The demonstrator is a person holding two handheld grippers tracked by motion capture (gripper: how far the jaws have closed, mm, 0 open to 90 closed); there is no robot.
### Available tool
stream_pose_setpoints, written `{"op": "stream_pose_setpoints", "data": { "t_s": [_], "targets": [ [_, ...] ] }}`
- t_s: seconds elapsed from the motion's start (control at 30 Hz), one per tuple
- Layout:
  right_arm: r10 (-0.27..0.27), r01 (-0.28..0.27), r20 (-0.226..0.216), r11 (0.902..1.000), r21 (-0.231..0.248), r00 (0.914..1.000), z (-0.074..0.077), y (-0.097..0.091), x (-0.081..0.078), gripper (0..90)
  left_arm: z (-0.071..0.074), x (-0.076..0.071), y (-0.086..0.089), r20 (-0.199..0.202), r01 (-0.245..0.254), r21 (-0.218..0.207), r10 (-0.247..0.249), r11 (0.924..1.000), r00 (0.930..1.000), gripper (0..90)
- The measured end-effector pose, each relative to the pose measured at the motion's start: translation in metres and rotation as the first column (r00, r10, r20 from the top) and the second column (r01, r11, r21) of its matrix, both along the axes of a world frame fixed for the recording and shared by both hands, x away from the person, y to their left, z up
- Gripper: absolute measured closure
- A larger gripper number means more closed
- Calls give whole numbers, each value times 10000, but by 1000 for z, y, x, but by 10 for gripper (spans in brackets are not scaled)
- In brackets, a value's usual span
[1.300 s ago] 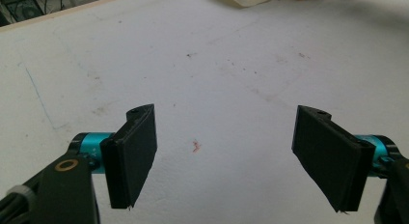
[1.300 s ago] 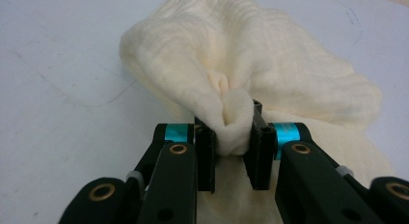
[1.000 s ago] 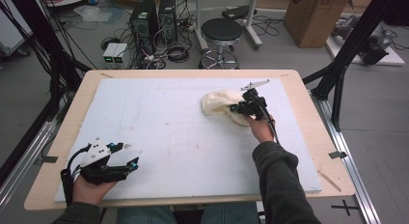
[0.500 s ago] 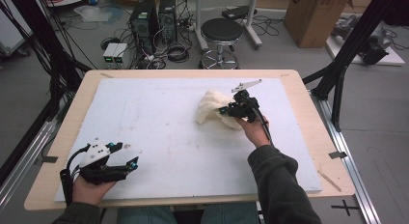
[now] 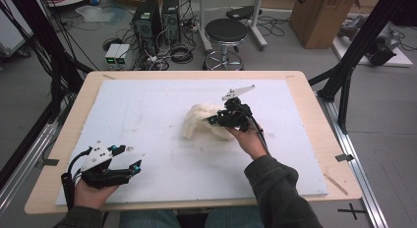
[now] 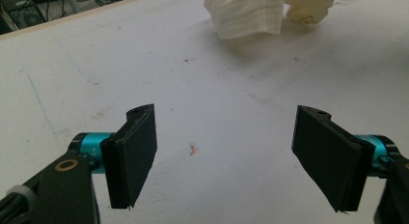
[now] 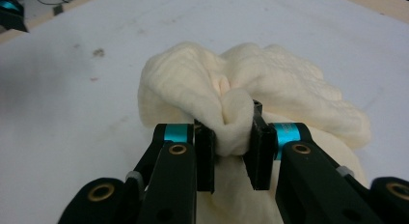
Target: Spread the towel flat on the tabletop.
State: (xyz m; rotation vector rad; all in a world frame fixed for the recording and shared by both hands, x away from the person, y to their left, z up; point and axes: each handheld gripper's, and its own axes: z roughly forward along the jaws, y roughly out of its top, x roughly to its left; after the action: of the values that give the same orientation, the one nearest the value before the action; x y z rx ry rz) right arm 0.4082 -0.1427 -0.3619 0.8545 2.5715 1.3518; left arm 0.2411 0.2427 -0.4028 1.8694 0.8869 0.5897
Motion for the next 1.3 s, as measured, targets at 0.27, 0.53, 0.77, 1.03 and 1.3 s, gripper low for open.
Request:
{"op": "stream_pose_setpoints", "data": {
  "t_s": [0.27, 0.53, 0.77, 1.03, 1.3],
  "targets": [
    [741, -739, -100, 9970, 210, 9972, 1, 37, -16, 768, 1, -1, -1, 64, 58, -26, -58, 10000, 10000, 245],
    [408, -489, -808, 9937, -1012, 9959, -34, 66, 4, 754, 1, 0, -4, 80, 161, -102, -160, 9998, 9998, 246],
    [-428, 306, -643, 9832, -1802, 9970, -60, 67, 27, 729, 1, 5, -12, 73, 394, -178, -392, 9991, 9992, 253],
    [-40, -9, -481, 9949, -1011, 9988, -50, 60, 25, 564, -3, 21, -41, -272, 1163, 131, -1159, 9931, 9929, 335],
    [66, -66, -2, 9990, -436, 10000, -37, 40, 7, 493, -10, 41, -67, -440, 1629, 346, -1613, 9860, 9859, 528]
  ]
}}
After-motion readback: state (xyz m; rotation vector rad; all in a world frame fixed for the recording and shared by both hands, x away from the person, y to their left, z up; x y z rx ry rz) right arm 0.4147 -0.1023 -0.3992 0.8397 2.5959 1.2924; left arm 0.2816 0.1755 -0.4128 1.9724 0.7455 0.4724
